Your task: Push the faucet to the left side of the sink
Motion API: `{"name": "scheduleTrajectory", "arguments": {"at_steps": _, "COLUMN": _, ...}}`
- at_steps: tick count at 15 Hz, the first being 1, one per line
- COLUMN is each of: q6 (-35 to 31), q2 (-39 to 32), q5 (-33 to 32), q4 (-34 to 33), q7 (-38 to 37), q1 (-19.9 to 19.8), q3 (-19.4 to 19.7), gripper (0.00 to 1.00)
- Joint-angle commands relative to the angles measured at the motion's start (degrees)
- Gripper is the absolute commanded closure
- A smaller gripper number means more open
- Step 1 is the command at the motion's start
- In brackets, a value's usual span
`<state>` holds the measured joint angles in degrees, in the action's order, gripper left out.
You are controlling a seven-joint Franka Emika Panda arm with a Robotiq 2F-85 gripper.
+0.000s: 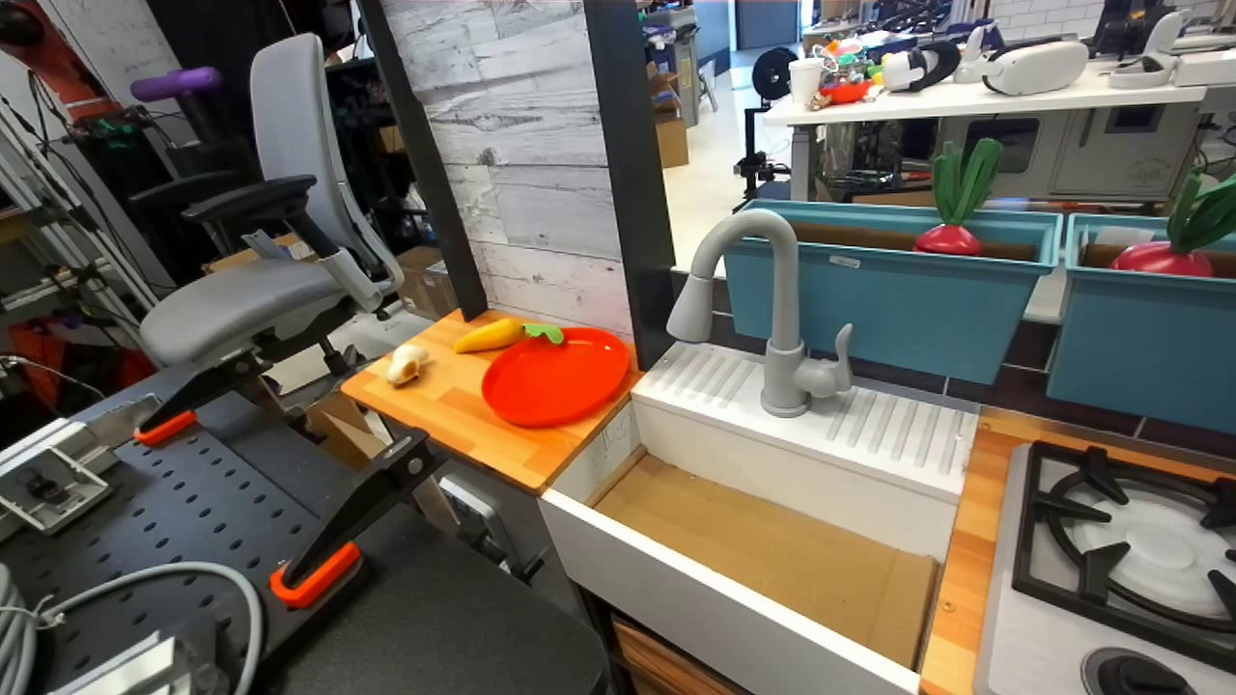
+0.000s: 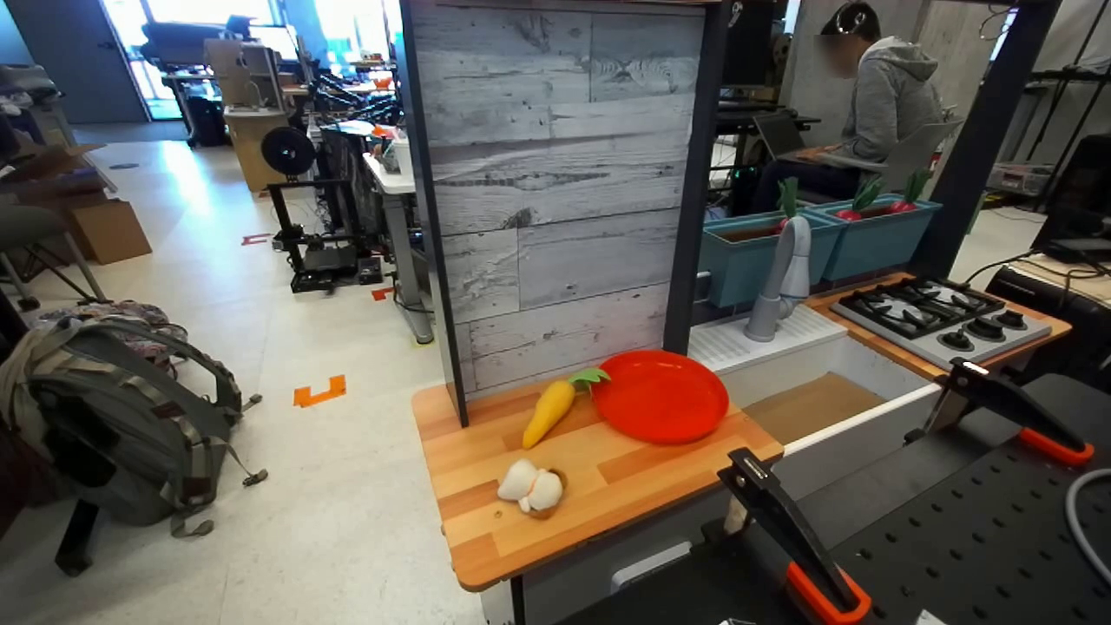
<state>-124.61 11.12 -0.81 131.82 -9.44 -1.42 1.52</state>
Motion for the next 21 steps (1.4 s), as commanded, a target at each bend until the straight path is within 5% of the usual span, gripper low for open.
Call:
{"name": "scheduleTrajectory", "arguments": {"at_steps": 1, "q6": -8.0, "q2": -5.1, "q5": 5.1, "q4": 1.0, "q7": 2.2, "q1": -2.0, "q3": 2.8, "gripper": 0.0}}
{"name": "scheduleTrajectory", "arguments": {"at_steps": 5, "q6": -14.7, "q2": -12.8, "q5": 9.6, "q4": -0.1, "q7": 5.6, "q1": -4.2, "q3": 5.3, "gripper": 0.0}}
{"name": "scheduleTrajectory", "arguments": {"at_steps": 12, "q6": -27.4, "q2": -26.3, "q5": 10.6, "q4": -3.1, "q7": 0.3, "q1": -7.3, "q3": 7.0, "gripper": 0.0}}
{"name": "scheduleTrajectory", "arguments": {"at_steps": 21, "q6": -28.2, "q2": -42.0, "q5": 8.1, "q4": -13.3, "q7": -9.8, "q1": -5.5, "q3": 10.1, "gripper": 0.0}}
